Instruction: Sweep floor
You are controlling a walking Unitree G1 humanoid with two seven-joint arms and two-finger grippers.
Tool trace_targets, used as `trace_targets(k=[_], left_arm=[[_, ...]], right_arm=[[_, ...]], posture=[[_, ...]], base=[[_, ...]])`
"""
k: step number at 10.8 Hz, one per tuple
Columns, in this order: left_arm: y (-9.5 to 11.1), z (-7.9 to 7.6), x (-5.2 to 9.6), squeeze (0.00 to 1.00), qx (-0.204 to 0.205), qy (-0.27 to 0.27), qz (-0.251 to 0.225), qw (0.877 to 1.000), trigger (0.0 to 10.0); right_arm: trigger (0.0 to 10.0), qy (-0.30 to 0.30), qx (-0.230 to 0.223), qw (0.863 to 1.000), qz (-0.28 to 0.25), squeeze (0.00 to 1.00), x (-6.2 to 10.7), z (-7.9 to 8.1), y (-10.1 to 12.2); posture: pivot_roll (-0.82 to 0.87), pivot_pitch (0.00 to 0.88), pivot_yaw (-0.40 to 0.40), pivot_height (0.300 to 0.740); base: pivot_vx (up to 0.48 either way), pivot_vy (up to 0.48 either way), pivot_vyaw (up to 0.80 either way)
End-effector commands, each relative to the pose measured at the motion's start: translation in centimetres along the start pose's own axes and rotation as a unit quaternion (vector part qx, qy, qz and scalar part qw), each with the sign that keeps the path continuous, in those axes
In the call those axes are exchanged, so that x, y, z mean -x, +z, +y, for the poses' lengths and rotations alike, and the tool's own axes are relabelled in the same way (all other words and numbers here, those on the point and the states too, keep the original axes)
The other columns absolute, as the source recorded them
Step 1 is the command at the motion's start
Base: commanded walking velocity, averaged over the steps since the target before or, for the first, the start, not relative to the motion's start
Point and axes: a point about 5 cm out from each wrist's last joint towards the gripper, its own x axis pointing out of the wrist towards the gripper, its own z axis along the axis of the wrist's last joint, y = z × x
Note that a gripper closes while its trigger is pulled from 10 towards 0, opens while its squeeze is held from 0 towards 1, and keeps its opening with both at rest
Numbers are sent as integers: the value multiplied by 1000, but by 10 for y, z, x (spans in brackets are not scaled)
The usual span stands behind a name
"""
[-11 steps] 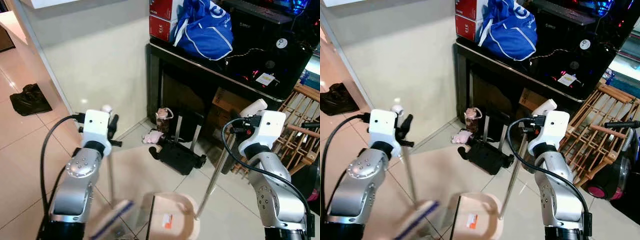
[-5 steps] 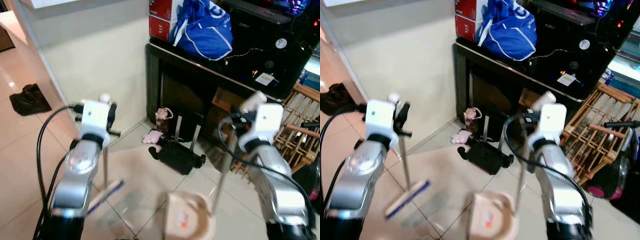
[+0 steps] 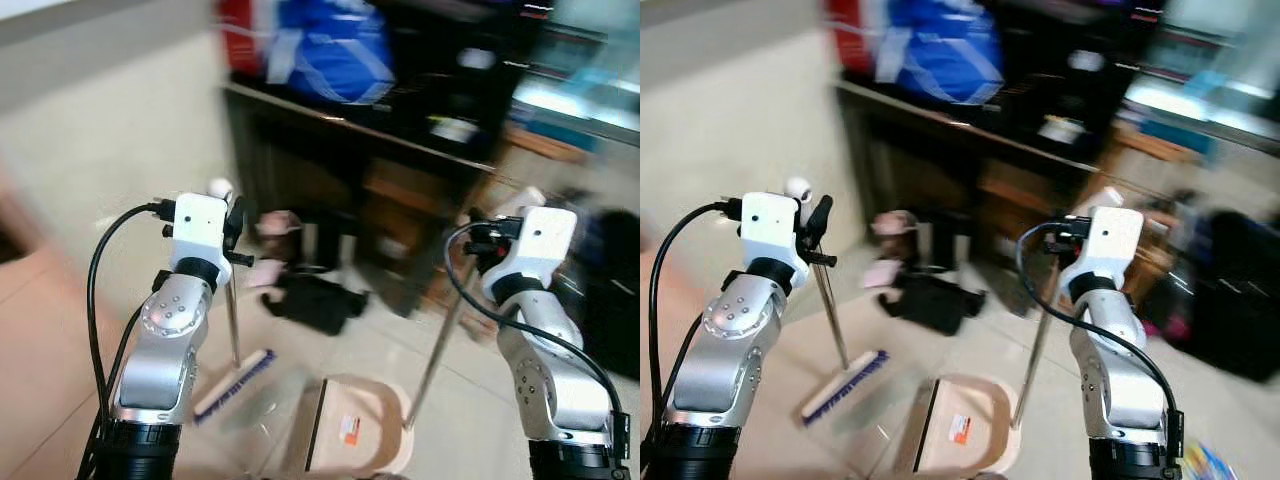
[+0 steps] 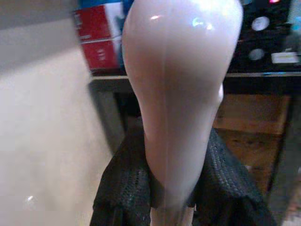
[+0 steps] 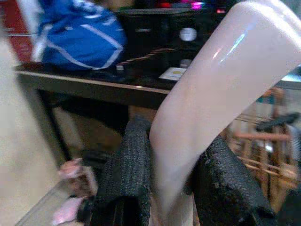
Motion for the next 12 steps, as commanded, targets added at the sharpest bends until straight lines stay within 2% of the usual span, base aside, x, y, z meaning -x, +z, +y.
trace_targets(k=[1, 5, 7, 12], left_arm=[[6, 2, -3, 0, -9, 5, -20, 1000, 10000], [6, 0, -4, 0, -1, -11, -15, 1000, 10000], [6, 1, -4, 0, 2, -9, -15, 1000, 10000], [8, 1, -7, 0, 5, -4, -19, 1000, 10000]], right_arm=[[10000, 4, -3, 1000, -9, 0, -3, 4, 7], [10000, -8, 25, 1000, -11, 0, 4, -2, 9], [10000, -14, 22, 1000, -1, 0, 5, -2, 7], [10000, 3, 10, 1000, -14, 0, 2, 3, 19]], posture=[[-60, 0, 8, 740], [-71, 0, 25, 740], [-71, 0, 22, 740], [-71, 0, 18, 740]], base=[[0, 0, -800], [0, 0, -800], [0, 0, -800], [0, 0, -796]])
